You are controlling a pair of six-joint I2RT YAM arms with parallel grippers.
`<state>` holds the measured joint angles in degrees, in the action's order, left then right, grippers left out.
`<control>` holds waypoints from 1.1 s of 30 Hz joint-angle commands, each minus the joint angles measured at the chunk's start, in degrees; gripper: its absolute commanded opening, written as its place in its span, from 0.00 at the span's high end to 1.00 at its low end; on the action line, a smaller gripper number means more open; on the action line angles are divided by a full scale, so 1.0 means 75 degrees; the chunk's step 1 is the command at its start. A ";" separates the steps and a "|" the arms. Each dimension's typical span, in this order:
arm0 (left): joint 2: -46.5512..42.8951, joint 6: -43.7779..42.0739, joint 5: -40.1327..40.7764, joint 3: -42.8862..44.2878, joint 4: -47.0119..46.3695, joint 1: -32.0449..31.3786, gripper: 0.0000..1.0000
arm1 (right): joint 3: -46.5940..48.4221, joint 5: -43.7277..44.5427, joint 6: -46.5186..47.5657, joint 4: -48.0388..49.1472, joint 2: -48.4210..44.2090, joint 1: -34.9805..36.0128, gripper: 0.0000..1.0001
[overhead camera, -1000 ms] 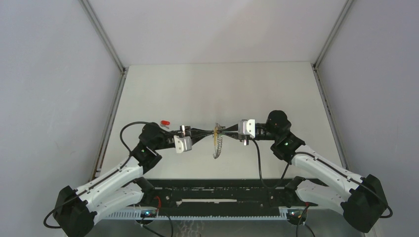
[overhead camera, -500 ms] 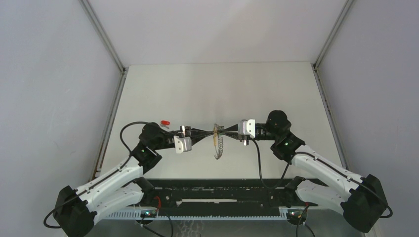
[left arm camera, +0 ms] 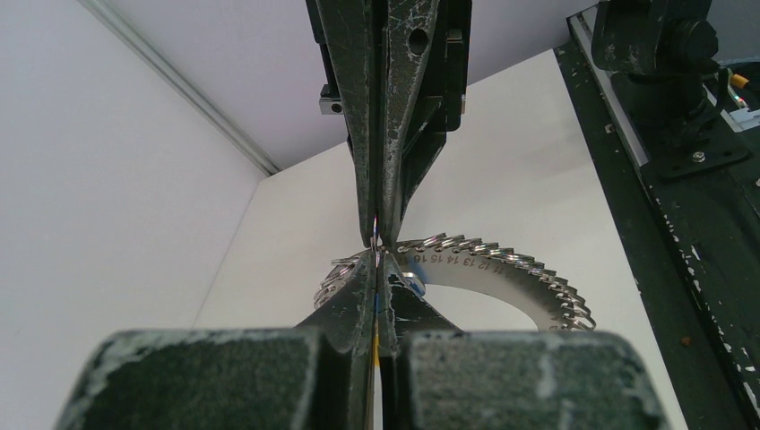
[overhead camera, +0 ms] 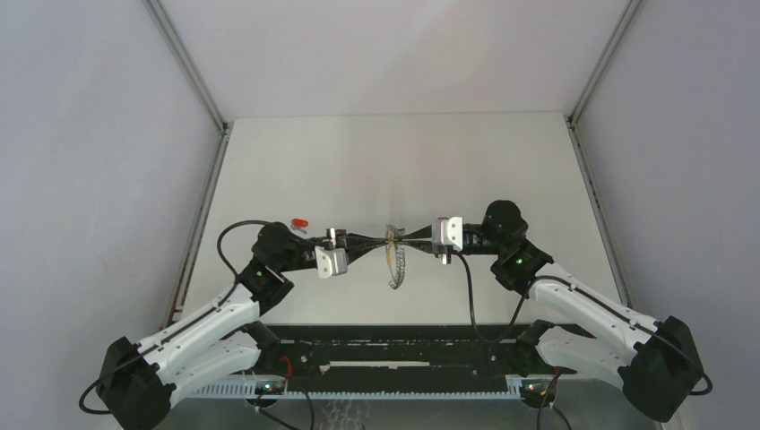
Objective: Put the keys on the keyring
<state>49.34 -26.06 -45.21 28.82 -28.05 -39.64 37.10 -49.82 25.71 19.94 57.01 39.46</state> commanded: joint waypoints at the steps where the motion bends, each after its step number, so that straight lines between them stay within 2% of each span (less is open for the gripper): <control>1: -0.0075 0.0073 0.0053 -0.0027 -0.0327 -0.0021 1.00 | 0.0069 -0.0067 -0.0035 0.0301 -0.0065 0.0059 1.00; 33: -0.0068 -0.0040 0.0006 0.0054 -0.0045 -0.0018 1.00 | 0.0069 -0.0018 -0.0032 0.0279 -0.0166 0.0067 1.00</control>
<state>49.08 -26.09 -45.15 28.82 -27.73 -39.64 37.10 -49.63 25.74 19.51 57.01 39.53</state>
